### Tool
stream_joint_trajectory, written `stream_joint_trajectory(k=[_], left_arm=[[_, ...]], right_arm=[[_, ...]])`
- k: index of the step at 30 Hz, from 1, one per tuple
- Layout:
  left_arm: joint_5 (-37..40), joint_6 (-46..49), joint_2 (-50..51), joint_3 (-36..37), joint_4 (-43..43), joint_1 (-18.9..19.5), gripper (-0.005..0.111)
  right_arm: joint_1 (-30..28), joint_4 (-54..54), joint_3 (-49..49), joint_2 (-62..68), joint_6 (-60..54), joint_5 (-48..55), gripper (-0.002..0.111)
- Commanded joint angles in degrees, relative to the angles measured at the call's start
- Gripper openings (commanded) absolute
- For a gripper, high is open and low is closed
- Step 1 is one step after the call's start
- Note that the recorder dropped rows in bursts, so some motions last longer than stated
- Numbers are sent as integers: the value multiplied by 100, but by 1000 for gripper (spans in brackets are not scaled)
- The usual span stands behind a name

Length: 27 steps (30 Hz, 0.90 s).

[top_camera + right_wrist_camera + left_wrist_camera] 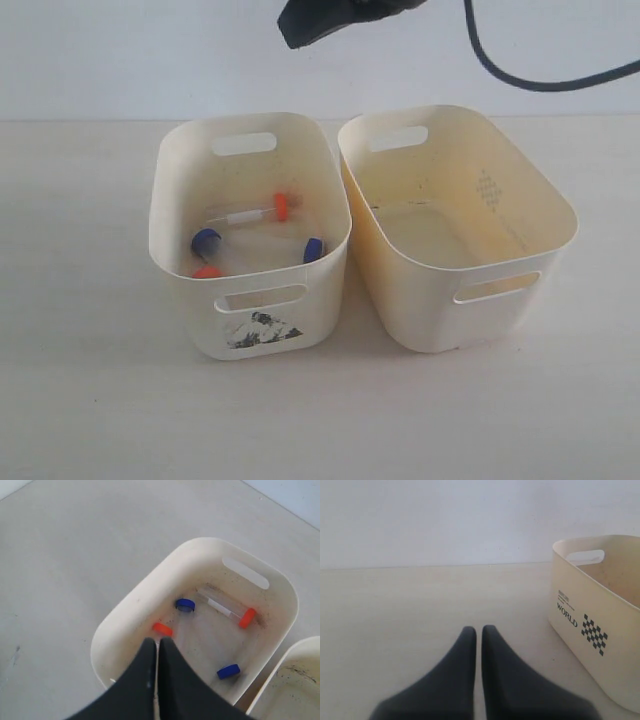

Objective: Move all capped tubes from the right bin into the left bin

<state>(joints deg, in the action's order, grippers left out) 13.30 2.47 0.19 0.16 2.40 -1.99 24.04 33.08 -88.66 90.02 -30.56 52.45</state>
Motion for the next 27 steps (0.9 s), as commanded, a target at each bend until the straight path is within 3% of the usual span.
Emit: stream_joint_trajectory(k=[1, 14, 23, 27], left_arm=[[-37, -48, -19, -16, -10, 5, 4], [-37, -48, -19, -16, -10, 5, 4], [-37, -48, -19, -16, -10, 5, 4], [-37, -48, -19, -16, -10, 5, 4]], right_arm=[[-12, -3, 0, -120, 1, 35, 1], [-12, -43, 0, -144, 1, -364, 1], [-12, -419, 25, -920, 1, -991, 1], [-23, -534, 684, -1562, 1, -1931, 1]])
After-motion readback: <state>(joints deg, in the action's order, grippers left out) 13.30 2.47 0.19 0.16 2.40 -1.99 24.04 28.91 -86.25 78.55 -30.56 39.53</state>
